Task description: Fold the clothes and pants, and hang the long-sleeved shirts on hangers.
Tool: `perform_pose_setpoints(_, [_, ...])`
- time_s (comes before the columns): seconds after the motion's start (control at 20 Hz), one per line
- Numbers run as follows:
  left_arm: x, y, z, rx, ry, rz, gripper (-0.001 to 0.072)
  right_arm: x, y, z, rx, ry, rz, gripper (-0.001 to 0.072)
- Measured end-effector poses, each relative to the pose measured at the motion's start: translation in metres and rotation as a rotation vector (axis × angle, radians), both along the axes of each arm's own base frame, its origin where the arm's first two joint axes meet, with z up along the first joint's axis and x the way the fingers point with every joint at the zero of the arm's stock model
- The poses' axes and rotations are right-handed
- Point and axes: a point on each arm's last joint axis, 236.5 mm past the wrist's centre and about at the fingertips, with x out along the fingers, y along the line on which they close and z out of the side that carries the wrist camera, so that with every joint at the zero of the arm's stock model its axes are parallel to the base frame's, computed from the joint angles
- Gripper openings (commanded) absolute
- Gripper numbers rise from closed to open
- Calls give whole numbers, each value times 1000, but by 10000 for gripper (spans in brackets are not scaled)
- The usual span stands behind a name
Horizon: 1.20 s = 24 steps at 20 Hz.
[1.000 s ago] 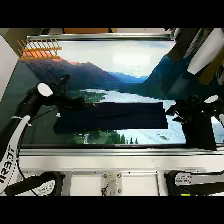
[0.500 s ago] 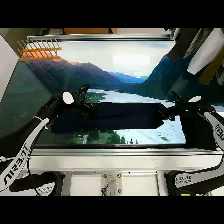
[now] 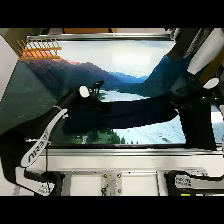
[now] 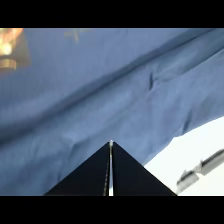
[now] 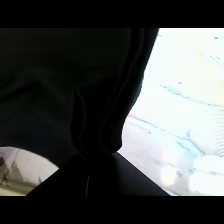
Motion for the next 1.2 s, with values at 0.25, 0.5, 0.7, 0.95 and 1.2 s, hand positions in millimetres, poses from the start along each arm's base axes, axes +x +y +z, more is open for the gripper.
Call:
perform_pose_setpoints(0.25, [15, -53, -18, -11, -6, -83, 7, 5, 34, 83, -54, -95, 115, 13])
perform_pose_setpoints(0.5, [16, -91, -34, -17, 2, -158, 7, 5, 74, 129, -118, -174, 220, 13])
perform_pose_setpoints(0.7, [17, -102, -36, -18, 9, -185, 7, 3, 97, 149, -137, -216, 265, 13])
perform_pose_setpoints(0.95, [44, -89, -8, -34, -20, -177, 7, 0, 123, 162, -129, -241, 290, 12])
perform_pose_setpoints(1.2, [99, -34, 54, -71, -110, -73, 7, -4, 163, 166, -94, -258, 306, 13])
